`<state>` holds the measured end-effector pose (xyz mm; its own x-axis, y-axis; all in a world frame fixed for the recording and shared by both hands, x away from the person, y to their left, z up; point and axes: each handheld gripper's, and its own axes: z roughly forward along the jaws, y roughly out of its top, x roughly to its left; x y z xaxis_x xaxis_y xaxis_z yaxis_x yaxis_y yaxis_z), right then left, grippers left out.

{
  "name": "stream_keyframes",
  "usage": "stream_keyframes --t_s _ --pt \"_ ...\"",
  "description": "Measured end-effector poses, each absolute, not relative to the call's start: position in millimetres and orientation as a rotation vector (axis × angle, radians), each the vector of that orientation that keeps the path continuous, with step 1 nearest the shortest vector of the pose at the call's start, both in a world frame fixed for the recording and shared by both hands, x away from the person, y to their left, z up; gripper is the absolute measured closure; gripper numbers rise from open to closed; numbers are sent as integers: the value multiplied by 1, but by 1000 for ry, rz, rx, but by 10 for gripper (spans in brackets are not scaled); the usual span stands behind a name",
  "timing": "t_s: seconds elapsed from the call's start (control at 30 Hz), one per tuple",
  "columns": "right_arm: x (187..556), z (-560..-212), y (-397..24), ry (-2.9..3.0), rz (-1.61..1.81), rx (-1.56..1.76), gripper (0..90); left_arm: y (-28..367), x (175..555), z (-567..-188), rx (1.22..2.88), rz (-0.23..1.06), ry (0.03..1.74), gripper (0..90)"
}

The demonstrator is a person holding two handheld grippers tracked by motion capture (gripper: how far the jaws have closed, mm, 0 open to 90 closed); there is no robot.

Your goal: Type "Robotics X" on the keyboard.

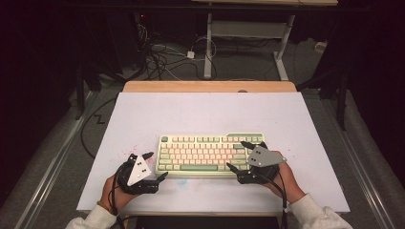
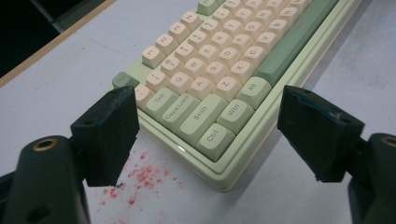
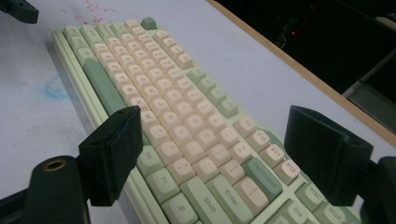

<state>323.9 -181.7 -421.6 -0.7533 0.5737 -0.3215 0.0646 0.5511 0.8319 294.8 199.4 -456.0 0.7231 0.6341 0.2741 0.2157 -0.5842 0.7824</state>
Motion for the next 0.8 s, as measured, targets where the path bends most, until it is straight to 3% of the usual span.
stream_keyframes --t_s 0.47,0.57,0.8 --pt "311 -427 -207 2170 1132 548 213 198 294 -454 2148 668 630 226" --pt "308 -428 -212 2165 1130 560 214 198 296 -455 2150 659 651 291" --pt "303 -432 -219 2178 1118 572 215 199 300 -452 2153 609 670 634"
